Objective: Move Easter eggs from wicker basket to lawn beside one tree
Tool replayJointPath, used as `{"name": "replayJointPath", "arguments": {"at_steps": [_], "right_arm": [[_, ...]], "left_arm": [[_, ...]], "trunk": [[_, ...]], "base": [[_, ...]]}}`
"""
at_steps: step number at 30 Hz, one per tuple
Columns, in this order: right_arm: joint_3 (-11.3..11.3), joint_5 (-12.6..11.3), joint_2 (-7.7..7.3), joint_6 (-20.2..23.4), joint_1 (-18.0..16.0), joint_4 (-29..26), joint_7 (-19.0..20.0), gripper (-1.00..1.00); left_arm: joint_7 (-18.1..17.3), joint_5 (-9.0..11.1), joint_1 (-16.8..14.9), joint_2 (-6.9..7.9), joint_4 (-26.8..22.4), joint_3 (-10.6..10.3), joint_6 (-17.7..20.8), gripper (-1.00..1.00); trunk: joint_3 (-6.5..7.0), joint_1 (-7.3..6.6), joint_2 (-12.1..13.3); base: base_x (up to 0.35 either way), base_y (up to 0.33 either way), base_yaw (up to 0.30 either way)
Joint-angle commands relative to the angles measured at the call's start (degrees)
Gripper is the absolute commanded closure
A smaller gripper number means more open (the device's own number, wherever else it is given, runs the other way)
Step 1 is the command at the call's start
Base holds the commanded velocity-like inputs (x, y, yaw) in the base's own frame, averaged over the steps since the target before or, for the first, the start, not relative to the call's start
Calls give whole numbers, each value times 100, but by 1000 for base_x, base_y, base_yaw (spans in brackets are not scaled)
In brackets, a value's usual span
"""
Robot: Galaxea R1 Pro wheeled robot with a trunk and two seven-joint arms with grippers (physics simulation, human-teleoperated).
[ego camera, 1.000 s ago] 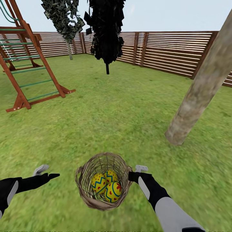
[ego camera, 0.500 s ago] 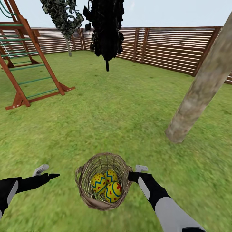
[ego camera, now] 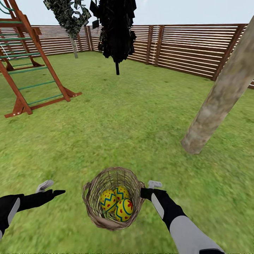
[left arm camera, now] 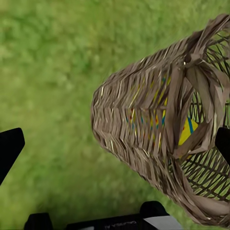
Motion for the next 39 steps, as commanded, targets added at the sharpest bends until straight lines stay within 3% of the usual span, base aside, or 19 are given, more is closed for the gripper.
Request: {"name": "replayJointPath", "arguments": {"at_steps": [1, 17, 39], "right_arm": [[-4, -95, 3, 24, -2, -13, -33, 100], [-4, -95, 3, 24, -2, -13, -34, 100], [-4, -95, 3, 24, -2, -13, -34, 100]], "left_arm": [[-19, 1, -4, -2, -1, 17, 46, -100], [-19, 1, -4, -2, -1, 17, 46, -100], [-19, 1, -4, -2, -1, 25, 43, -100]], "trunk": [[-14, 0, -3], [-161, 0, -3], [-364, 0, -3]], "base": [[0, 0, 0], [2, 0, 0], [96, 15, 0]]}}
